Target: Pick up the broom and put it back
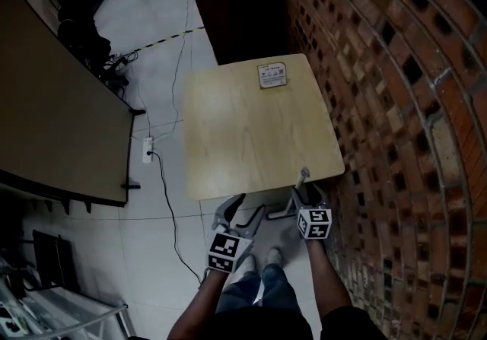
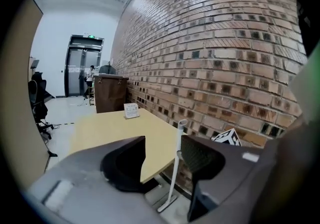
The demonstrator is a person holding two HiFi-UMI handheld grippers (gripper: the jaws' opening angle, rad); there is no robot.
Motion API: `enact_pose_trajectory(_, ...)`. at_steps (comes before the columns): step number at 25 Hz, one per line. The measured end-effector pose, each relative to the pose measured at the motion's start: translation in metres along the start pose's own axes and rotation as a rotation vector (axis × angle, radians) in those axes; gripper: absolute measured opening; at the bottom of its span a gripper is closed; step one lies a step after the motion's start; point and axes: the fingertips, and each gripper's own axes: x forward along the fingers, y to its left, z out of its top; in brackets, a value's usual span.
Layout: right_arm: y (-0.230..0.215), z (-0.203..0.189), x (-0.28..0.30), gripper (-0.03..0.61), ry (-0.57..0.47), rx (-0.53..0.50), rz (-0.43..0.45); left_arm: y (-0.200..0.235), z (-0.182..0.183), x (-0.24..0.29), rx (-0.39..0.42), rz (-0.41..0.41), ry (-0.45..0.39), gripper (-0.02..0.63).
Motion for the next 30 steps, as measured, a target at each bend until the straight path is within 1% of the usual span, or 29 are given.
enact_pose_trajectory(3,-0.002,0.008,0.023,0.256,0.007,-0.010,0.002,0.003,-0.002,-0.003,-0.010,0.011,0.003,0.222)
enact_pose_trajectory(7,-0.009,0.012,0.047,0.256,0.029,0.000,-0.003,0.003,-0.005,-0.004,0.004,0.020,0.017,0.222)
enact_pose_trajectory(13,-0.018,0.011,0.061,0.255,0.063,0.010,-0.013,0.000,-0.007,-0.007,0.001,0.017,0.022,0.222)
enact_pose_trajectory(14,-0.019,0.012,0.060,0.241,0.061,0.018,-0.017,0.000,-0.006,-0.007,0.006,0.016,0.021,0.222)
enact_pose_trajectory(16,-0.018,0.017,0.056,0.147,0.050,0.025,-0.023,-0.001,-0.004,-0.008,0.009,0.013,0.017,0.222)
enact_pose_trajectory(18,-0.015,0.018,0.052,0.072,0.047,0.022,-0.018,-0.001,-0.003,-0.008,0.003,0.010,0.012,0.222)
enact_pose_trajectory(24,-0.006,0.005,0.029,0.063,0.096,-0.012,-0.001,-0.009,0.002,-0.008,0.001,-0.010,-0.007,0.222)
enact_pose_trajectory(26,-0.004,-0.001,0.015,0.061,0.114,-0.028,0.004,-0.011,0.006,-0.009,-0.002,-0.014,-0.019,0.222)
enact_pose_trajectory(30,-0.004,-0.017,-0.017,0.060,0.139,-0.025,0.002,-0.016,0.012,-0.018,0.002,-0.015,-0.037,0.222)
